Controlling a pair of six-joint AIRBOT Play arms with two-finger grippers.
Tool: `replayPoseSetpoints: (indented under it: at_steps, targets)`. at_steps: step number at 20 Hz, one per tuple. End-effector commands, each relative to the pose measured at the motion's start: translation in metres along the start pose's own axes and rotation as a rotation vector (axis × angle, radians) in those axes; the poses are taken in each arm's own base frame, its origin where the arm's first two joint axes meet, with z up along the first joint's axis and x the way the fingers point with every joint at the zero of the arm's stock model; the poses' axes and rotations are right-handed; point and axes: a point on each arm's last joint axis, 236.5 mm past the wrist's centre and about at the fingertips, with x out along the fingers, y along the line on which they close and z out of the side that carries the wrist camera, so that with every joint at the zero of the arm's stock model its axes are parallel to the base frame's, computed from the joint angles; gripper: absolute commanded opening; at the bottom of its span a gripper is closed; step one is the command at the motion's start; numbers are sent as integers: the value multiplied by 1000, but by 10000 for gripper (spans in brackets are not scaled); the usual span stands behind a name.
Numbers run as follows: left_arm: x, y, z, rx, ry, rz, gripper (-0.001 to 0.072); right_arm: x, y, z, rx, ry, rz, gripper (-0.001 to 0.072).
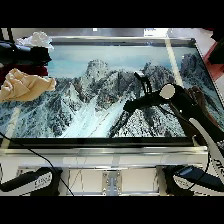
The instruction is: Fold the shirts.
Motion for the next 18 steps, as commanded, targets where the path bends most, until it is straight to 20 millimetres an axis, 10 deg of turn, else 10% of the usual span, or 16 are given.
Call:
replayPoseSetpoints:
  at_steps: [1,11,18]
  targets:
    - [0,0,0,1,0,0,15,0,0,0,0,1,0,476]
    - [0,0,1,0,-6,-1,15,0,-1,9,1,-37,-7,476]
    - [-5,8,51,20,-217,35,18,-3,-10,39,1,-167,-41,476]
